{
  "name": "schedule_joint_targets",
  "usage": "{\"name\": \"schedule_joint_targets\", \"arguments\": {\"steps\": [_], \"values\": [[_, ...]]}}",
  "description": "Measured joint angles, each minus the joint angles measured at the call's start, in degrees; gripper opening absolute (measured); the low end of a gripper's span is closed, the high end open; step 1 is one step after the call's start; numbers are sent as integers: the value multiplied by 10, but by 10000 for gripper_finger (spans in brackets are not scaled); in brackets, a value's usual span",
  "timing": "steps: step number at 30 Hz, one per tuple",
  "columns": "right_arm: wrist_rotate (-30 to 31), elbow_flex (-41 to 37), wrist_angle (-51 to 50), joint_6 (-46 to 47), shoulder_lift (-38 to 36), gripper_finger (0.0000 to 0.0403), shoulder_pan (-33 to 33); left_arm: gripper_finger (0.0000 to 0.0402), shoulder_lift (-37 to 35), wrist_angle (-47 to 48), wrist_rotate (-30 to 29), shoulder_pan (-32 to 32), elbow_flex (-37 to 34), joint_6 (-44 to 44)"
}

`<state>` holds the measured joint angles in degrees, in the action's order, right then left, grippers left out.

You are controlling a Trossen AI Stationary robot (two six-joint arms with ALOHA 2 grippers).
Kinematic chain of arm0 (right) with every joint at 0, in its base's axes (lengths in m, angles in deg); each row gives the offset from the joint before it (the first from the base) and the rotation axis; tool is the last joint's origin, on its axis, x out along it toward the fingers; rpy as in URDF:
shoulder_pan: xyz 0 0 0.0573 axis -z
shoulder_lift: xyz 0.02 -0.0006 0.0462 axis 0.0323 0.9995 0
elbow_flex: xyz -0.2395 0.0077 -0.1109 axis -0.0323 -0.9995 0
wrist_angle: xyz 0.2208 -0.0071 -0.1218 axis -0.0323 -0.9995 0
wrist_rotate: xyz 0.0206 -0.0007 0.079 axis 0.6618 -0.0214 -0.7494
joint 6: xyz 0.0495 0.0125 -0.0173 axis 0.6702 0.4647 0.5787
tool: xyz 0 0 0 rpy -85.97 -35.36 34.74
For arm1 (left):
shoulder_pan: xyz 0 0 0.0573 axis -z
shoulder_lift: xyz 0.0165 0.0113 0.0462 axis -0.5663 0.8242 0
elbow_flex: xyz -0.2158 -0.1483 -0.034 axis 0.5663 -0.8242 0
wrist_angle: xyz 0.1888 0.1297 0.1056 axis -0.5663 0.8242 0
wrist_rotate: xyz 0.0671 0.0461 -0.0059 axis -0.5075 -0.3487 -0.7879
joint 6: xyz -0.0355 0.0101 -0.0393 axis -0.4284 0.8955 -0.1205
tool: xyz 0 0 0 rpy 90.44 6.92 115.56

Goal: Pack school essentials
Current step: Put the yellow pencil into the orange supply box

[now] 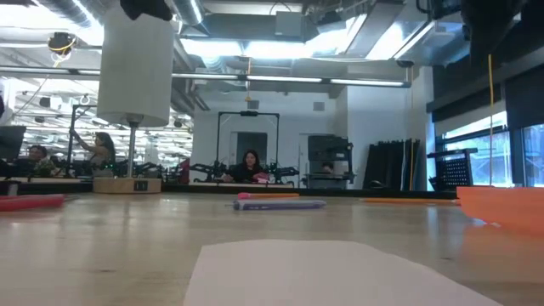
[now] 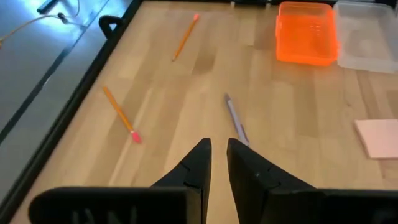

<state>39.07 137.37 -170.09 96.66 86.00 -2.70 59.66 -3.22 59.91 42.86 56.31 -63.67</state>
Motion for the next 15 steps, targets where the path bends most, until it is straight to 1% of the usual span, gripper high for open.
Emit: {"name": "schedule_joint_targets", "arguments": {"steps": [4,13,15], "values": [[0,0,0,-3,15,55,22,47,0,1,4,-12,1,18],[-11,0,19,-13,69,162,84,47,0,0,5,-13,1,18],[-11,0,19,-34,86,183,101,47,0,0,5,-13,1,18]]}}
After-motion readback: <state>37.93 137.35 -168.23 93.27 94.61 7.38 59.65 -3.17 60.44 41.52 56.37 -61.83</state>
